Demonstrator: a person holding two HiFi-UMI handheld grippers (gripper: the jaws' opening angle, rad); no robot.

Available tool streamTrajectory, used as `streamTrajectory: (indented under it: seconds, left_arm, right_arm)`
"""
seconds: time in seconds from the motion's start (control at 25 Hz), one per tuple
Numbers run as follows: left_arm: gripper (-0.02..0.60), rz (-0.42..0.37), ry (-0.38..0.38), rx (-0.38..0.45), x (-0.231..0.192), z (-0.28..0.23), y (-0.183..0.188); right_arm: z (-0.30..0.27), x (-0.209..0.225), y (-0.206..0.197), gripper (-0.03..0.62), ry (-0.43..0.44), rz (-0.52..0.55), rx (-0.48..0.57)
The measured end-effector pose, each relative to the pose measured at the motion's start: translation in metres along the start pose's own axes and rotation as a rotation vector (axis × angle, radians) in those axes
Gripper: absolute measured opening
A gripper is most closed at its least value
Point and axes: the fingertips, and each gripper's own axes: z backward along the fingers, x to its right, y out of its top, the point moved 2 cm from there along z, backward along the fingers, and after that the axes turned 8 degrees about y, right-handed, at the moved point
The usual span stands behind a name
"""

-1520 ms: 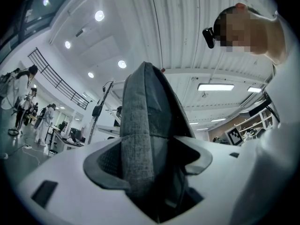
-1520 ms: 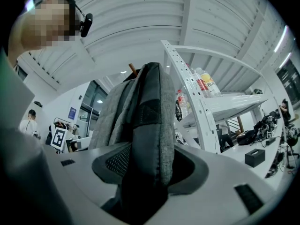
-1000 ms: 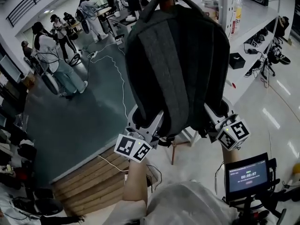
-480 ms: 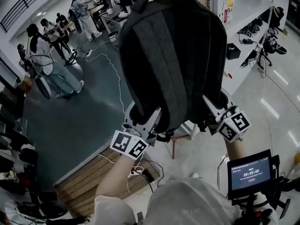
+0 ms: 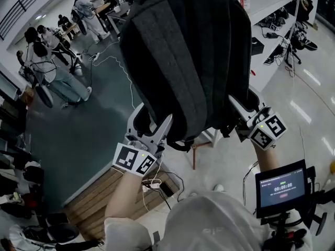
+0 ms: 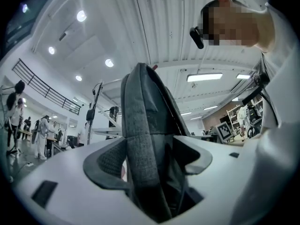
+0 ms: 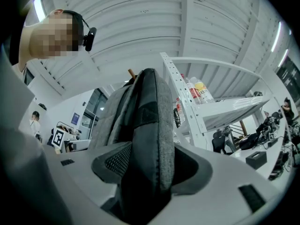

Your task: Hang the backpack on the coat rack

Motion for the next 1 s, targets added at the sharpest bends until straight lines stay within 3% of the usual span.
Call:
streamTrajectory:
  seconds: [0.28, 0.44, 0.64, 1.0]
  left_arm:
    - [0.319, 0.059, 0.047, 0.057, 0.013, 0.033, 0.025]
    - [0.318, 0.044, 0.059, 0.092, 0.023, 0.042, 0.032]
    - [0.318, 0.061, 0.050, 0.095, 0.039, 0.050, 0.029]
    - [0.318, 0.130, 0.069, 0.074, 0.046, 0.058, 0.011]
  right_arm:
    - [0.037, -0.015, 0.051, 0.236, -0.046, -0.022, 0.198]
    - [0.045, -0.027, 0.070, 0.235, -0.018, 0.009, 0.236]
    - [0.049, -0.045, 0.070, 0.235, 0.039, -0.021, 0.242]
    - [0.048, -0.059, 0.030, 0.233, 0.035, -0.089, 0.175]
